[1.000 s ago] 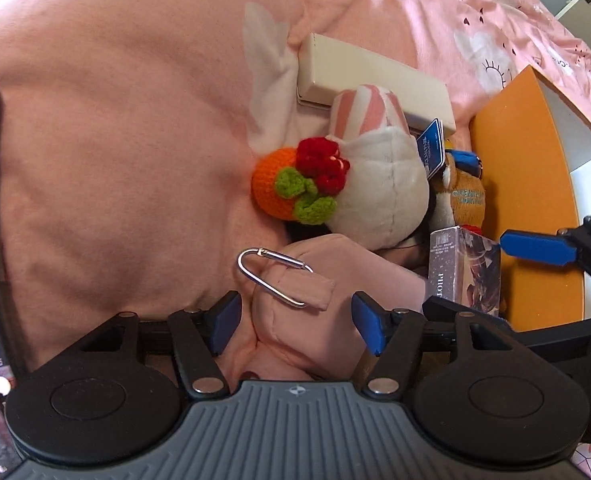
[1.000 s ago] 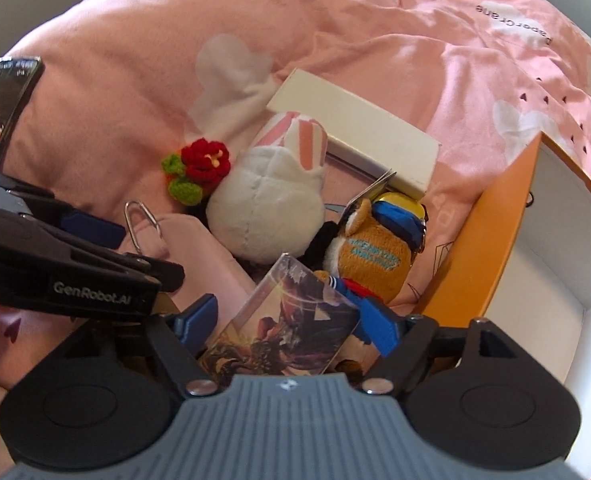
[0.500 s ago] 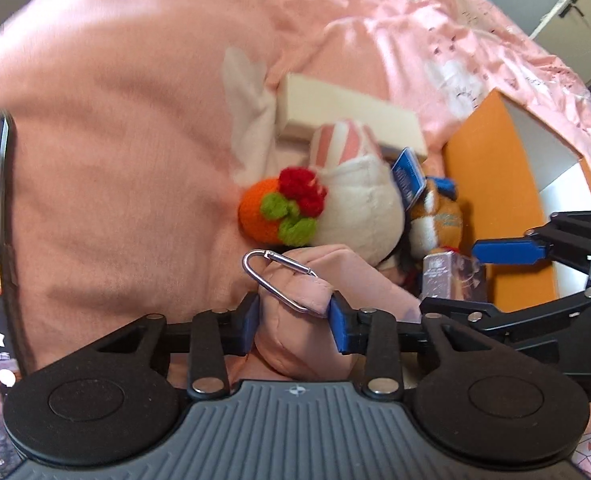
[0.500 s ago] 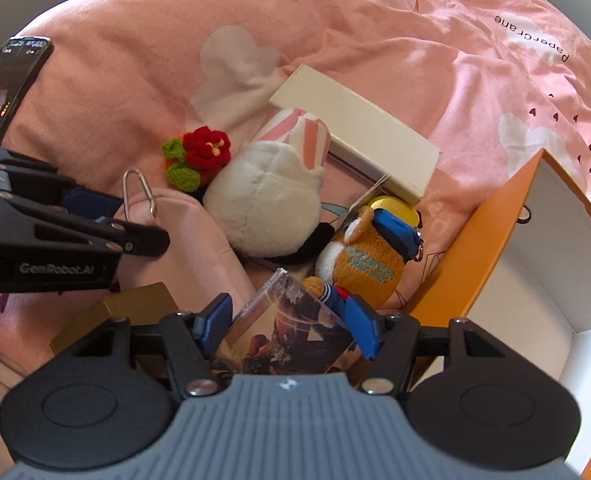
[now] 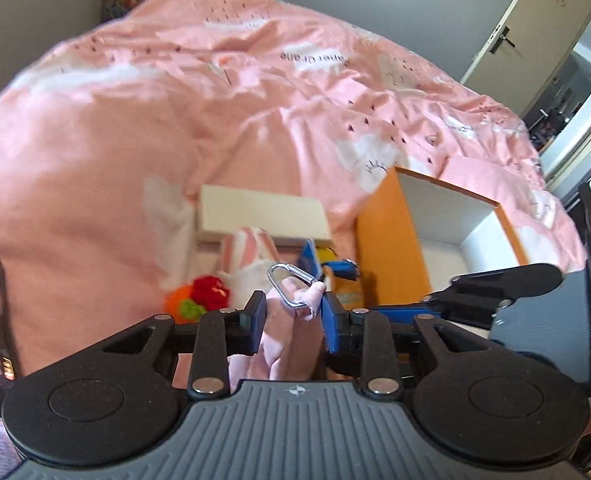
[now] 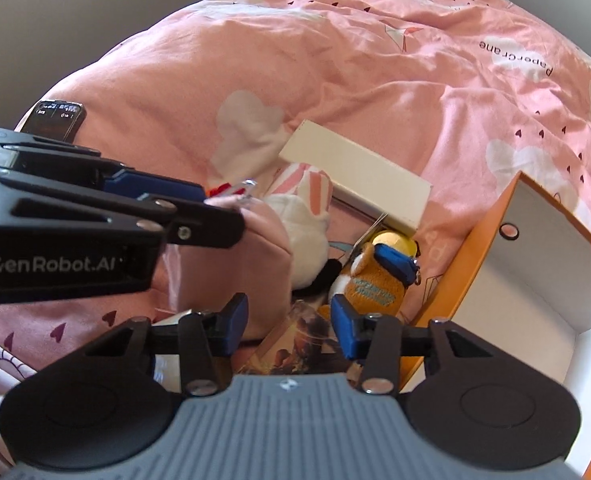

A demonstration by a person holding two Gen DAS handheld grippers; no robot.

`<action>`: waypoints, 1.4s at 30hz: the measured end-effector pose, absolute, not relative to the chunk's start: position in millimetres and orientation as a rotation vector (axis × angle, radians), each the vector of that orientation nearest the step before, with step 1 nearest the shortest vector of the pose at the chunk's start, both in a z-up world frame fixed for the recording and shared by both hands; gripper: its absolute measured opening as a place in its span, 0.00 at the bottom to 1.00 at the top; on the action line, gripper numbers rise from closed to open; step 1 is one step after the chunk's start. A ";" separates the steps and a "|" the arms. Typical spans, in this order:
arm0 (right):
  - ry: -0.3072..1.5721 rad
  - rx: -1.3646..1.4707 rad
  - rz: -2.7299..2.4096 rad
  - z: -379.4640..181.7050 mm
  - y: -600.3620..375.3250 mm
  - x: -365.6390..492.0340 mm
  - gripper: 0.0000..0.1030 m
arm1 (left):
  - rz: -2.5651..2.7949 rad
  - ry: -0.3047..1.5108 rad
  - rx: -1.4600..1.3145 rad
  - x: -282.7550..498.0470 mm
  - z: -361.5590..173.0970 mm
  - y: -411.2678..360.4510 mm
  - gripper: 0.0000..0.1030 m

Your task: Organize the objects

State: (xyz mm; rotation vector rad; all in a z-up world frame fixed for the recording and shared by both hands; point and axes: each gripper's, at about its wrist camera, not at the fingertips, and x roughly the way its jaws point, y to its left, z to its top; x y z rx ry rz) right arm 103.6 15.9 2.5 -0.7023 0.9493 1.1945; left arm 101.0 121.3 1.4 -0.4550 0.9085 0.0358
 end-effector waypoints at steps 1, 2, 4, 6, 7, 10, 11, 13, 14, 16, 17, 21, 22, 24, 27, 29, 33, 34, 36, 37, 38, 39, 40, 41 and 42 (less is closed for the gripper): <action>0.961 -0.697 1.191 0.6 15.4 104.0 0.38 | 0.013 0.927 -0.516 102.9 -3.9 127.0 0.34; 0.974 -0.682 1.184 -0.9 13.4 104.5 0.37 | -0.011 0.941 -0.595 100.8 -10.1 135.4 0.35; 0.997 -0.631 1.190 -3.0 9.7 106.6 0.37 | -0.029 0.941 -0.691 97.3 -17.1 146.8 0.36; 1.026 -0.581 1.212 -5.9 7.8 107.0 0.37 | -0.009 0.924 -0.708 92.6 -19.2 151.8 0.38; 1.037 -0.567 1.221 -8.0 8.2 105.6 0.37 | -0.008 0.921 -0.724 90.9 -20.3 153.8 0.38; 1.038 -0.567 1.242 -16.0 13.0 97.2 0.37 | -0.027 0.917 -0.779 89.5 -23.4 156.9 0.41; 1.035 -0.568 1.239 -19.8 15.7 95.0 0.37 | -0.022 0.911 -0.782 89.4 -23.2 156.6 0.43; 1.035 -0.550 1.225 -26.1 20.3 94.9 0.32 | 0.005 0.896 -0.744 90.1 -21.5 153.9 0.46; 1.035 -0.530 1.205 -29.9 21.9 97.8 0.21 | 0.021 0.893 -0.716 90.0 -20.8 152.2 0.46; 1.039 -0.509 1.152 -36.8 24.8 103.5 0.06 | 0.046 0.895 -0.671 90.1 -19.6 150.2 0.50; 1.050 -0.487 1.138 -40.1 25.3 107.7 0.05 | 0.057 0.897 -0.653 89.4 -19.4 149.9 0.53; 1.061 -0.459 1.127 -44.6 27.1 114.5 0.00 | 0.063 0.949 -0.567 84.4 -23.1 147.2 0.60; 1.056 -0.465 1.125 -45.4 27.5 115.1 0.00 | 0.063 0.963 -0.532 82.7 -24.3 145.2 0.60; 1.035 -0.492 1.120 -46.7 28.2 115.3 0.00 | 0.075 0.963 -0.506 78.2 -27.4 145.5 0.62; 1.036 -0.493 1.112 -46.2 27.8 117.5 0.00 | 0.065 0.982 -0.503 78.0 -35.7 146.9 0.62; 1.040 -0.491 1.113 -44.3 25.2 119.1 0.00 | 0.044 0.993 -0.496 80.3 -43.3 144.8 0.62; 1.007 -0.512 1.103 -35.1 14.6 116.9 0.02 | 0.007 0.981 -0.478 85.9 -56.1 137.5 0.60; 0.993 -0.514 1.095 -31.1 9.7 115.8 0.03 | -0.006 0.968 -0.475 87.0 -57.1 136.1 0.57; 0.959 -0.531 1.072 -23.0 5.0 113.3 0.08 | -0.011 0.943 -0.456 88.3 -57.8 133.7 0.51; 0.942 -0.542 1.064 -19.5 2.3 111.3 0.08 | -0.013 0.932 -0.442 88.4 -57.4 132.6 0.45; 0.927 -0.555 1.058 -15.6 0.2 108.3 0.08 | -0.016 0.922 -0.428 88.2 -56.8 131.4 0.42; 0.917 -0.568 1.051 -12.6 -1.8 105.4 0.09 | -0.021 0.914 -0.420 87.8 -56.3 130.3 0.41; 0.914 -0.575 1.041 -11.1 -3.7 102.4 0.09 | -0.024 0.908 -0.412 86.6 -55.5 129.1 0.39; 0.917 -0.579 1.030 -10.2 -5.1 99.8 0.09 | -0.023 0.901 -0.397 85.0 -53.5 127.0 0.37; 0.924 -0.582 1.023 -10.3 -6.7 96.7 0.09 | -0.022 0.895 -0.384 82.7 -51.1 125.4 0.36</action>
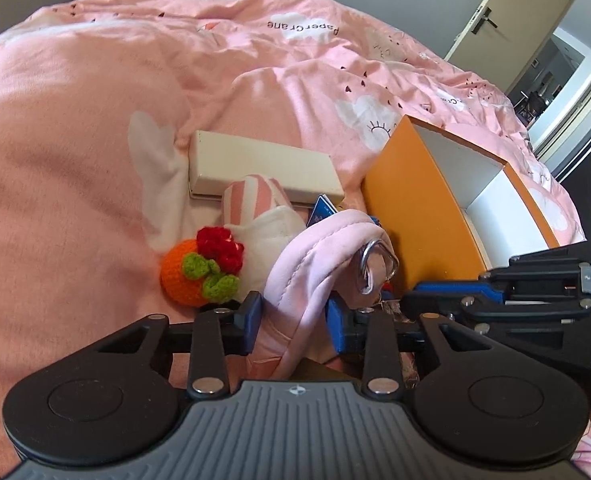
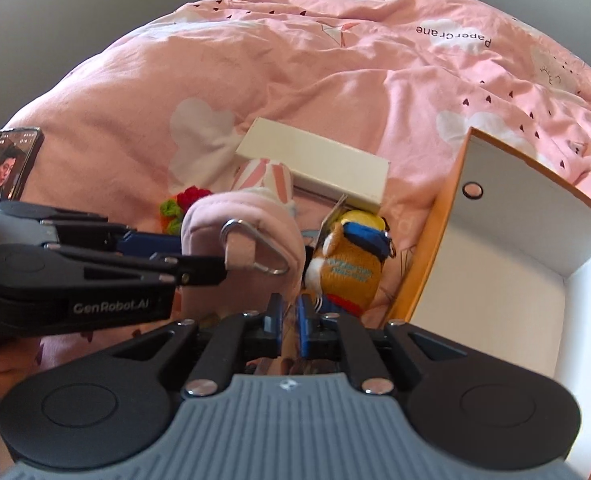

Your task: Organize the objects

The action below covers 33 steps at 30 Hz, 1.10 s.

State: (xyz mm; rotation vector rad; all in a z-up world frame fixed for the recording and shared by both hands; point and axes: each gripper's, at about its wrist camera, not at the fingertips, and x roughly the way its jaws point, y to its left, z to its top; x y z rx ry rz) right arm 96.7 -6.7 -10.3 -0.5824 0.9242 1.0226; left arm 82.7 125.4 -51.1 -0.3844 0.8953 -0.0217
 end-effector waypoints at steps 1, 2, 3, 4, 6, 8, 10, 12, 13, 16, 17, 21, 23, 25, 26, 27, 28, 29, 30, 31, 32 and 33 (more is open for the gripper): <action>0.932 -0.585 1.013 -11.3 -7.4 93.9 0.09 | -0.016 0.887 -0.369 80.3 -47.1 123.7 0.35; 0.939 -0.589 0.999 -13.1 -9.1 90.7 0.12 | -0.008 0.885 -0.355 77.4 -42.9 122.4 0.35; 0.944 -0.593 0.985 -14.9 -10.8 87.6 0.20 | 0.007 0.892 -0.341 76.6 -37.9 121.4 0.34; 0.949 -0.599 0.972 -16.9 -10.7 85.7 0.26 | 0.023 0.901 -0.333 74.6 -33.5 121.4 0.34; 0.950 -0.617 0.931 -22.3 -9.8 82.3 0.38 | 0.059 0.922 -0.313 71.8 -24.1 123.5 0.34; 0.933 -0.652 0.899 -26.2 -5.5 79.4 0.38 | 0.074 0.918 -0.303 67.4 -17.4 126.8 0.34; 0.929 -0.677 0.867 -29.3 1.6 78.9 0.38 | 0.085 0.906 -0.306 64.0 -15.7 130.0 0.34; 0.928 -0.700 0.835 -33.8 9.2 78.3 0.42 | 0.096 0.902 -0.321 63.3 -19.5 132.9 0.34; 0.927 -0.722 0.819 -36.6 13.7 76.9 0.44 | 0.103 0.907 -0.337 64.2 -22.8 134.9 0.34; 0.909 -0.800 0.785 -47.0 26.7 69.1 0.58 | 0.116 0.918 -0.362 65.8 -32.0 139.2 0.34; 0.894 -0.832 0.770 -51.1 30.3 66.6 0.61 | 0.117 0.922 -0.370 65.9 -34.7 140.7 0.34; 0.814 -0.933 0.713 -65.9 38.1 62.7 0.60 | 0.119 0.910 -0.385 64.4 -39.2 143.6 0.34; 0.821 -0.942 0.710 -67.3 40.9 64.4 0.60 | 0.117 0.905 -0.387 64.7 -40.5 143.0 0.35; 0.832 -0.951 0.708 -66.7 42.1 65.8 0.58 | 0.112 0.902 -0.391 65.2 -41.5 142.3 0.36; 0.837 -0.950 0.710 -65.5 41.2 66.4 0.52 | 0.107 0.898 -0.394 65.0 -41.5 142.6 0.36; 0.842 -0.945 0.709 -63.3 39.9 67.4 0.46 | 0.103 0.896 -0.397 65.0 -41.9 142.4 0.36; 0.850 -0.935 0.711 -60.5 37.3 69.2 0.46 | 0.103 0.895 -0.400 64.7 -42.0 142.9 0.36; 0.859 -0.915 0.726 -57.4 34.7 70.7 0.45 | 0.103 0.895 -0.404 64.7 -42.2 143.3 0.36; 0.870 -0.898 0.741 -54.5 31.8 71.6 0.42 | 0.101 0.895 -0.407 64.8 -42.3 143.7 0.36; 0.879 -0.877 0.753 -51.4 29.1 72.2 0.40 | 0.101 0.895 -0.407 64.9 -42.2 143.7 0.36; 0.893 -0.840 0.765 -47.0 26.4 73.3 0.28 | 0.101 0.894 -0.405 64.9 -42.0 143.3 0.36; 0.908 -0.796 0.789 -41.7 24.0 74.2 0.09 | 0.100 0.894 -0.406 65.0 -42.2 143.8 0.36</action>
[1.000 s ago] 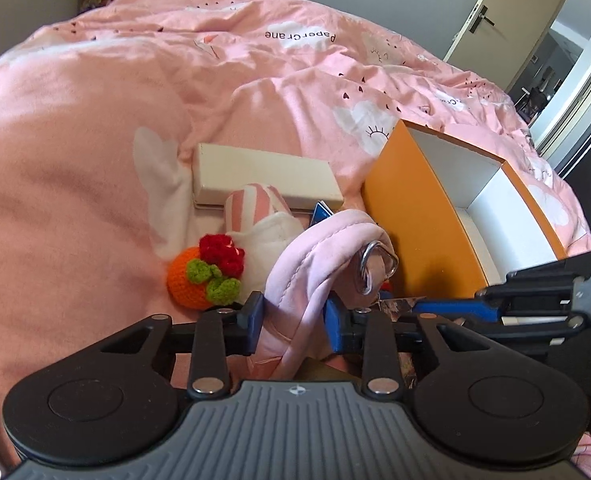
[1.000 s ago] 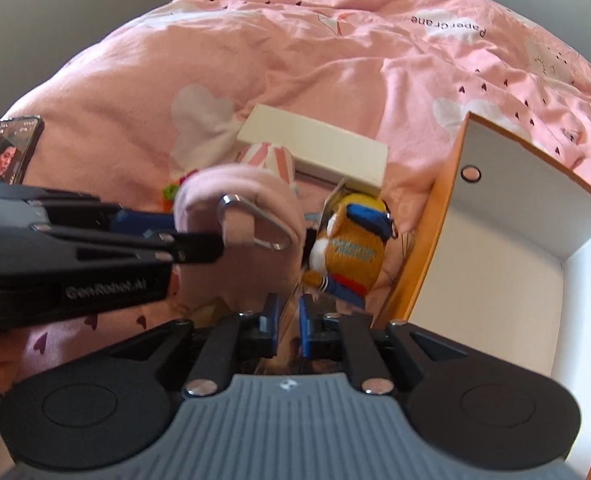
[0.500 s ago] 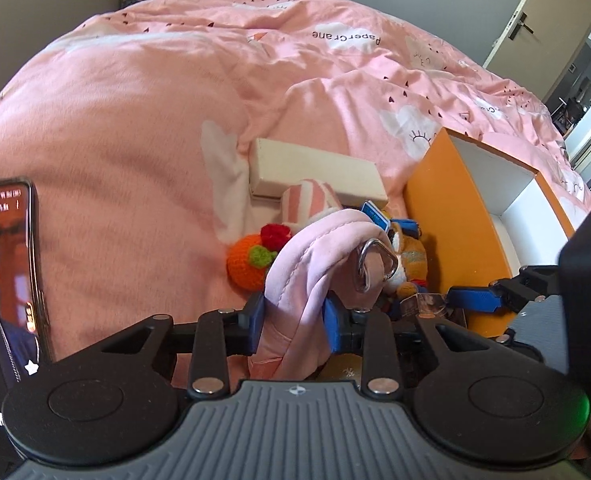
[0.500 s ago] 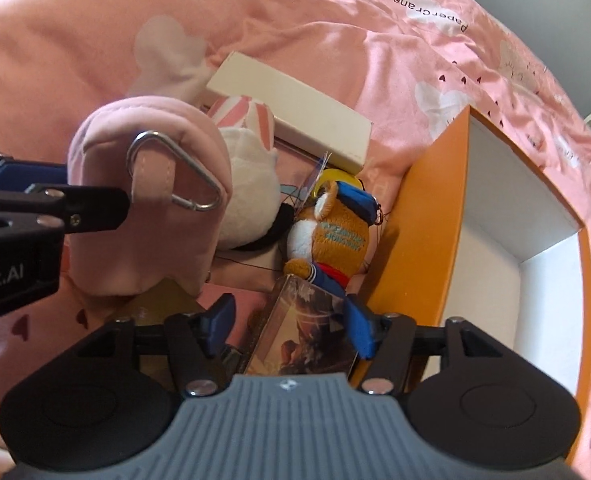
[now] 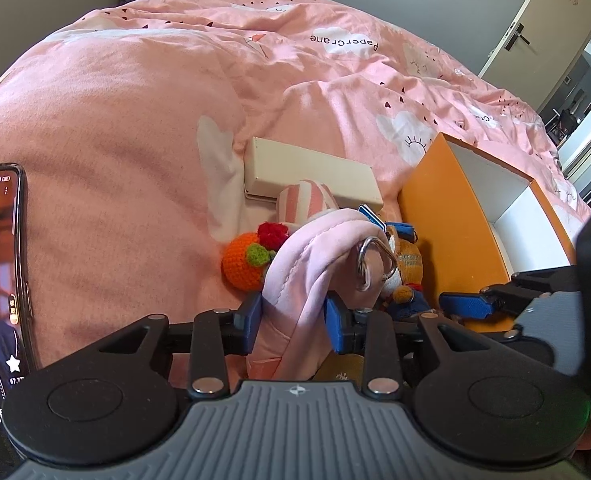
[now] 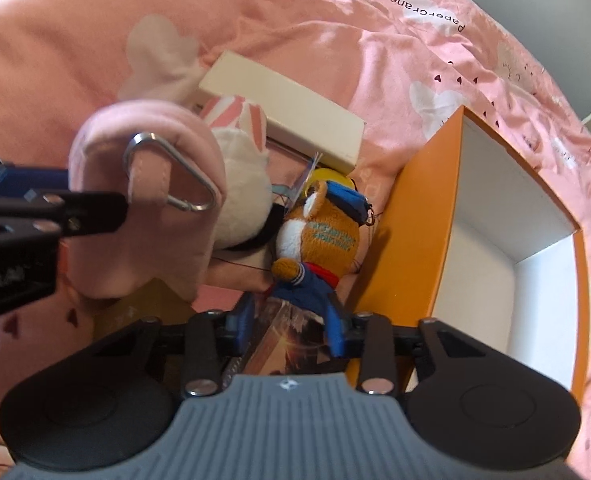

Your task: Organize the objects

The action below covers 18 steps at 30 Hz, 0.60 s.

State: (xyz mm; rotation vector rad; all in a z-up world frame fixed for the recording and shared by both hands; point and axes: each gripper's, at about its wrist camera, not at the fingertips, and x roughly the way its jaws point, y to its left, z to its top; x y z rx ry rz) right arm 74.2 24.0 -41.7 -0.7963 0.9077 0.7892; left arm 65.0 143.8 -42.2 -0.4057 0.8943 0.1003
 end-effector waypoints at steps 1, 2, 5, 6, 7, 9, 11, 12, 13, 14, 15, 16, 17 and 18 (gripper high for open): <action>0.937 -0.754 0.810 -36.2 22.4 76.1 0.00 | 0.099 0.894 -0.405 65.3 -42.1 143.6 0.37; 0.942 -0.721 0.828 -30.5 21.0 76.7 0.00 | 0.099 0.891 -0.403 65.6 -41.7 143.3 0.38; 0.902 -0.714 0.842 -19.9 19.7 77.9 0.00 | 0.088 0.878 -0.398 66.8 -39.6 141.8 0.40; 0.906 -0.702 0.841 -17.9 18.8 80.3 0.00 | 0.083 0.872 -0.395 68.4 -38.9 140.8 0.40; 0.917 -0.686 0.841 -15.9 17.7 83.1 0.00 | 0.075 0.868 -0.393 69.8 -38.7 140.8 0.43; 0.954 -0.659 0.854 -12.4 14.4 85.0 0.01 | 0.067 0.865 -0.397 73.4 -39.3 140.5 0.48; 0.969 -0.655 0.871 -11.5 10.1 81.5 0.05 | 0.065 0.861 -0.400 77.7 -41.6 140.5 0.51; 0.975 -0.657 0.877 -11.8 8.1 79.0 0.06 | 0.065 0.856 -0.398 79.9 -43.1 139.9 0.51; 0.981 -0.657 0.884 -12.1 5.7 76.3 0.06 | 0.064 0.854 -0.396 82.0 -44.7 139.4 0.52; 0.986 -0.651 0.894 -12.4 2.8 73.8 0.06 | 0.063 0.853 -0.393 84.0 -46.5 138.9 0.52; 0.990 -0.642 0.903 -12.7 0.0 71.6 0.06 | 0.062 0.849 -0.389 85.5 -48.4 138.3 0.52; 0.997 -0.633 0.911 -13.0 -2.5 69.8 0.06 | 0.059 0.846 -0.384 86.2 -50.1 137.5 0.52; 1.006 -0.627 0.913 -14.2 -4.0 68.6 0.06 | 0.053 0.845 -0.381 86.6 -51.7 136.9 0.52; 1.012 -0.625 0.912 -15.5 -4.6 67.3 0.07 | 0.042 0.848 -0.385 86.9 -54.0 136.9 0.52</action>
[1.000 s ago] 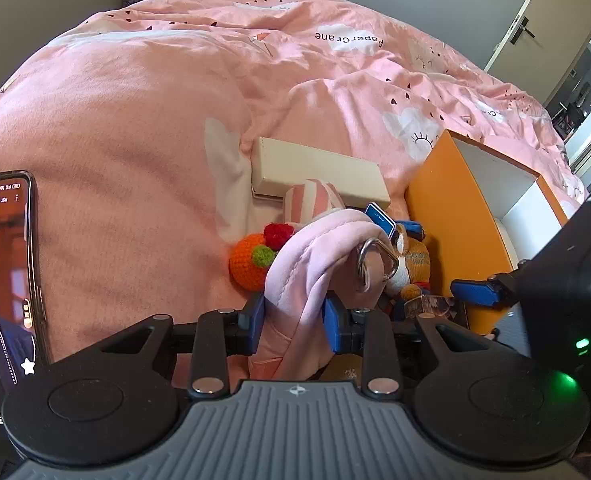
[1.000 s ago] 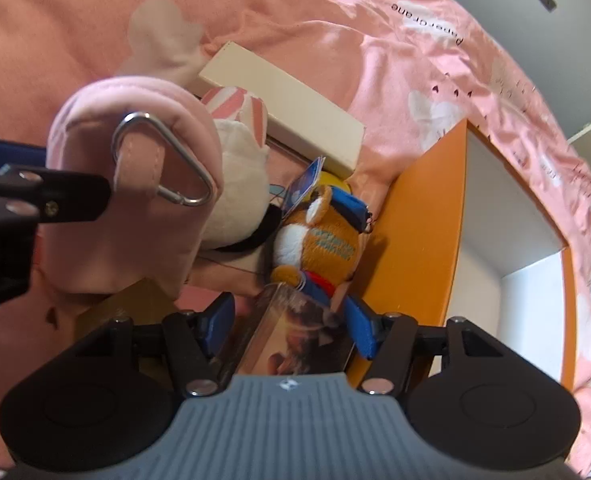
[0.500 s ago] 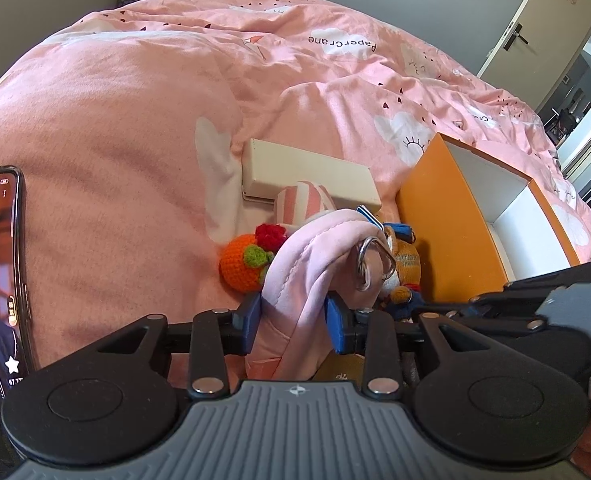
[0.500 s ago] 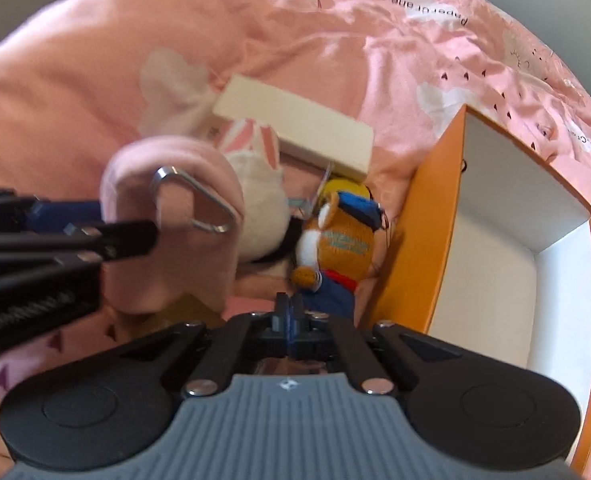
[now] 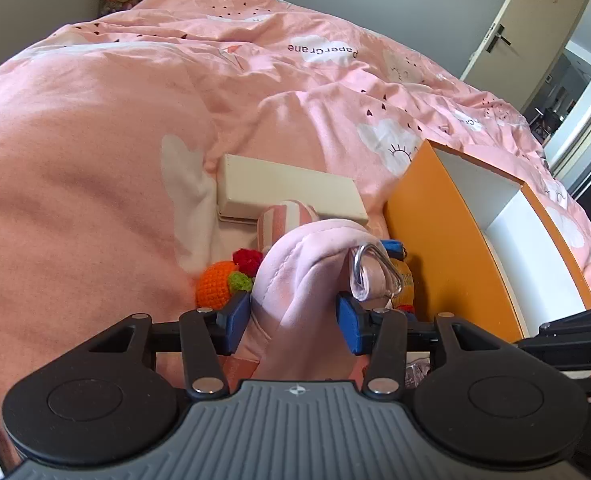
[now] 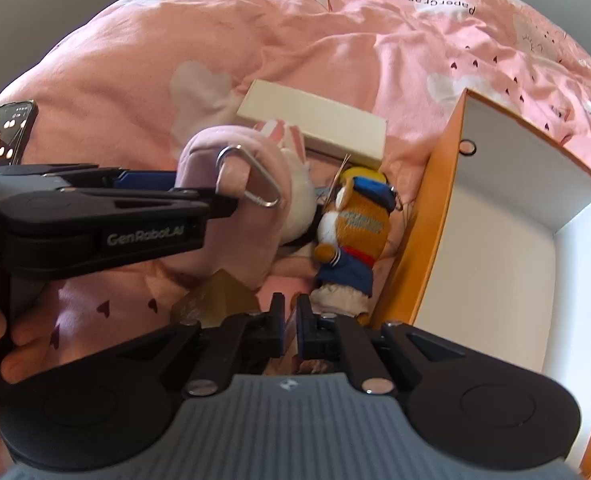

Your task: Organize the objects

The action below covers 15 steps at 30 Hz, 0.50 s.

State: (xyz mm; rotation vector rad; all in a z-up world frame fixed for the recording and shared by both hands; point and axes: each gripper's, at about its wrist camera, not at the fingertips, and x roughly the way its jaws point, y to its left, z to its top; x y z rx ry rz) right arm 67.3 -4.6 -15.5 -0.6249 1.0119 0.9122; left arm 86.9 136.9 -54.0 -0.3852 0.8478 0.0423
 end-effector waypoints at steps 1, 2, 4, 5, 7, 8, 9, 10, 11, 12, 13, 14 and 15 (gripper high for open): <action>1.014 -0.628 0.911 -17.2 -3.9 66.0 0.09 | 0.036 0.852 -0.391 87.4 -55.8 137.1 0.52; 1.018 -0.638 0.903 -19.3 -3.0 64.7 0.13 | 0.031 0.859 -0.396 88.0 -57.9 137.5 0.52; 1.016 -0.678 0.889 -23.0 0.8 62.0 0.30 | 0.035 0.863 -0.397 86.6 -57.7 138.2 0.47; 1.013 -0.707 0.887 -24.2 2.2 59.7 0.39 | 0.037 0.851 -0.389 83.4 -54.1 138.1 0.39; 0.995 -0.748 0.899 -23.8 2.0 53.5 0.39 | 0.038 0.834 -0.372 77.3 -43.8 136.7 0.36; 0.997 -0.764 0.914 -23.3 0.8 51.0 0.39 | 0.041 0.835 -0.353 74.9 -37.3 135.1 0.35; 0.999 -0.780 0.929 -23.1 -0.5 48.8 0.39 | 0.042 0.845 -0.336 72.6 -31.1 133.7 0.35; 1.000 -0.801 0.946 -23.1 -2.5 47.0 0.40 | 0.036 0.854 -0.324 70.3 -25.8 132.9 0.34; 1.007 -0.816 0.958 -24.0 -4.4 46.3 0.41 | 0.028 0.864 -0.315 68.2 -21.0 132.4 0.34; 1.016 -0.828 0.966 -25.5 -6.3 46.0 0.41 | 0.018 0.877 -0.306 65.9 -15.9 132.4 0.34; 1.025 -0.837 0.971 -27.1 -8.1 45.6 0.41 | 0.012 0.884 -0.299 63.5 -12.2 132.6 0.34; 1.035 -0.848 0.971 -29.8 -9.2 44.5 0.41 | 0.013 0.888 -0.295 61.0 -8.7 132.8 0.34; 1.026 -0.858 0.975 -30.9 -10.7 41.7 0.41 | 0.019 0.891 -0.290 58.5 -5.5 133.1 0.34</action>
